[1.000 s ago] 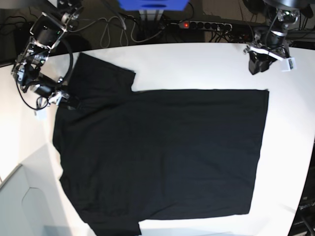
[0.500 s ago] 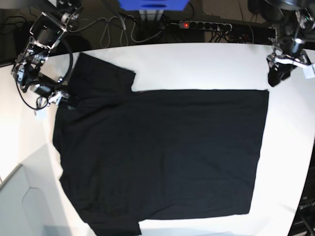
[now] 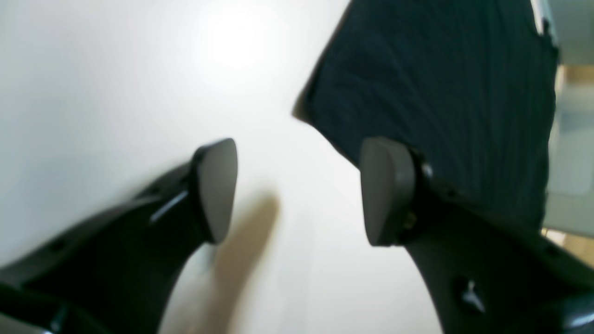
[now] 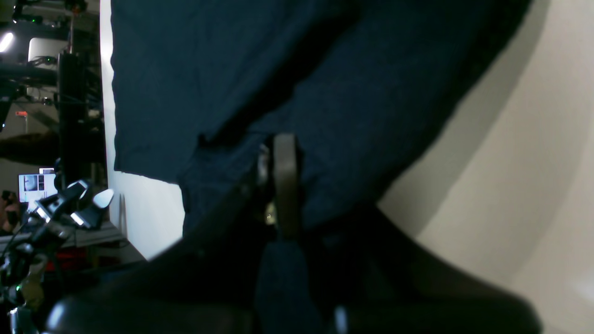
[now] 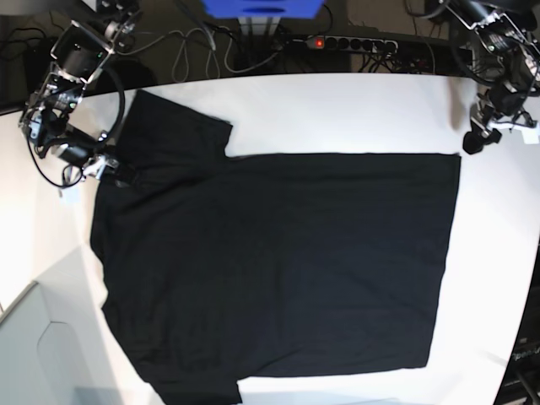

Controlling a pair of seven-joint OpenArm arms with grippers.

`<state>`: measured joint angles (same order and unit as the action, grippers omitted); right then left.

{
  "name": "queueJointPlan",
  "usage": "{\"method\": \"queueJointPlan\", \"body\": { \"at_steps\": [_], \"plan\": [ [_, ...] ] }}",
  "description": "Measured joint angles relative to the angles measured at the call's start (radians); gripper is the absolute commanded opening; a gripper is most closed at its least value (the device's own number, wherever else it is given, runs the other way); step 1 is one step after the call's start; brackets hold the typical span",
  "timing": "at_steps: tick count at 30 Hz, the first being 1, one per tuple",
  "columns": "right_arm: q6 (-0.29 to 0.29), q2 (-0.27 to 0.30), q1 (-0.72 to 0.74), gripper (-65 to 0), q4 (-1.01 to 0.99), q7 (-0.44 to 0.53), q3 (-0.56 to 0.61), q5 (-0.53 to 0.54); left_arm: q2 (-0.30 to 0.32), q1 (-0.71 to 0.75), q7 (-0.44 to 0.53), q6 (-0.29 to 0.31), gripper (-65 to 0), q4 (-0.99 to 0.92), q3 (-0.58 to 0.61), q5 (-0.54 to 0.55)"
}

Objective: Fold the T-shirt properly
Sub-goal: 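Lower the left gripper onto the shirt's shoulder edge and grasp it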

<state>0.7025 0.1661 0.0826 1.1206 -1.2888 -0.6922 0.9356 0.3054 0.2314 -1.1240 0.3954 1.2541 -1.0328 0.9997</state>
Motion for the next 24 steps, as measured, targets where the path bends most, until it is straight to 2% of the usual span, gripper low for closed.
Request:
{"method": "queueJointPlan", "body": {
  "at_steps": [6, 11, 15, 21, 24],
  "plan": [
    [0.0, 0.0, 0.0, -65.0, 0.001, -0.002, 0.0, 0.001, 0.016, -0.076, 0.008, 0.002, -24.7, -0.111, -0.003, 0.015],
    [0.0, 0.0, 0.0, -65.0, 0.001, -0.005, 0.0, 0.001, 0.009, -0.156, 0.01, 0.005, -24.7, -0.122, -0.003, -0.105],
    [0.0, 0.0, 0.0, -65.0, 0.001, -0.004, 0.0, 0.0, -0.035, -0.182, 0.033, 0.012, -24.7, -0.105, -0.006, -0.158],
    [0.0, 0.0, 0.0, -65.0, 0.001, -0.005, 0.0, 0.005, -0.063, -0.182, 0.063, 0.021, -24.7, -0.097, 0.097, -0.145],
    [0.0, 0.0, 0.0, -65.0, 0.001, -0.005, 0.0, -0.002, -0.096, -0.188, 0.071, 0.032, -24.7, -0.093, 0.108, -0.129]
  ]
}}
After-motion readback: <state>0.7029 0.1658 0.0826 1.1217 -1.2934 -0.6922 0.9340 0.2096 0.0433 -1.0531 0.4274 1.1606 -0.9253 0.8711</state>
